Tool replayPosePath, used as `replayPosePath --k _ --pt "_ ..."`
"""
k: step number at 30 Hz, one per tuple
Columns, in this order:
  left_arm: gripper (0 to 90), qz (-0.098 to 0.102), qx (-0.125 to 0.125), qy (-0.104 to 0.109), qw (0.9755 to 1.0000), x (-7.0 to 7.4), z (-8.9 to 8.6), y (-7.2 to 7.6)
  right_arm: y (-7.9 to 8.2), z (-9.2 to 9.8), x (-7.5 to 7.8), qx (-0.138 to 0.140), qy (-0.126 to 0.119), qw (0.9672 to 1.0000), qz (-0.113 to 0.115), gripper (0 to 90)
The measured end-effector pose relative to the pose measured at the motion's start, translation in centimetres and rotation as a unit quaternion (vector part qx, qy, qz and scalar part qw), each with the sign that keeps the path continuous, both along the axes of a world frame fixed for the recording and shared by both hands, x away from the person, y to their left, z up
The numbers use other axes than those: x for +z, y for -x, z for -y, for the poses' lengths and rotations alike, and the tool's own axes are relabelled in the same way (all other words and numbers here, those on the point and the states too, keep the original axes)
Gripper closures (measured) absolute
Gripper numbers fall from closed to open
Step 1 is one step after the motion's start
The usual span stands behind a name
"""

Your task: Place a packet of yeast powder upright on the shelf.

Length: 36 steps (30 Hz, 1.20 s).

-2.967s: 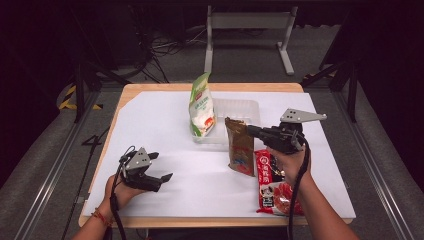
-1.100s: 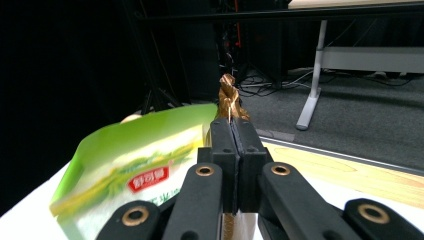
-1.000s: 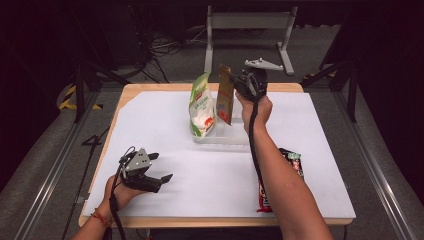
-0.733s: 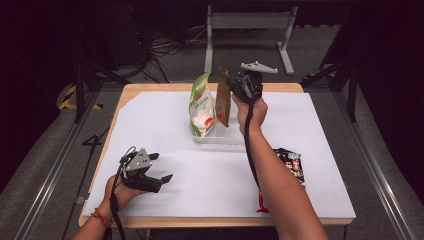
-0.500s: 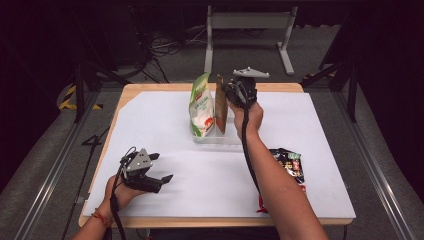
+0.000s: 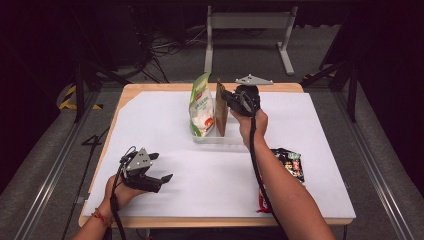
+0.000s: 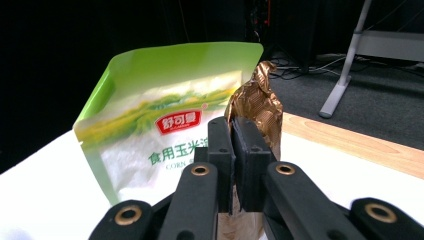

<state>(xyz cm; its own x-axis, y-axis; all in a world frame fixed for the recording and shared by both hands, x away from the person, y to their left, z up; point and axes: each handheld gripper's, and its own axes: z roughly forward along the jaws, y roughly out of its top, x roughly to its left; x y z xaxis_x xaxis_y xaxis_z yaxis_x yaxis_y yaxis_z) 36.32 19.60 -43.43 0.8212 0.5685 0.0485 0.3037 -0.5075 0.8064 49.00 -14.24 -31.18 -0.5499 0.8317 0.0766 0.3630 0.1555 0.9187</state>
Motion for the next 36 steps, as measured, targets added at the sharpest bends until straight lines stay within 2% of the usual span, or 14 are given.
replayPosePath --k 13,16,23,36 --pt "12.7 0.0 0.001 -0.003 1.0 0.0 0.1 0.0 1.0 1.3 -0.6 0.02 0.0 0.9998 -0.006 86.2" --pt "12.7 0.0 0.001 -0.005 1.0 -0.1 0.2 -0.1 1.5 1.2 -0.7 0.021 0.018 0.9996 0.001 85.5" --pt "12.3 0.0 0.001 -0.005 1.0 -0.1 0.2 -0.1 1.7 1.7 -0.9 0.026 0.019 0.9995 -0.001 83.0" --pt "12.3 0.001 0.008 -0.004 1.0 0.0 -0.1 -0.1 2.2 2.1 -0.9 0.031 0.045 0.9985 0.003 78.5"
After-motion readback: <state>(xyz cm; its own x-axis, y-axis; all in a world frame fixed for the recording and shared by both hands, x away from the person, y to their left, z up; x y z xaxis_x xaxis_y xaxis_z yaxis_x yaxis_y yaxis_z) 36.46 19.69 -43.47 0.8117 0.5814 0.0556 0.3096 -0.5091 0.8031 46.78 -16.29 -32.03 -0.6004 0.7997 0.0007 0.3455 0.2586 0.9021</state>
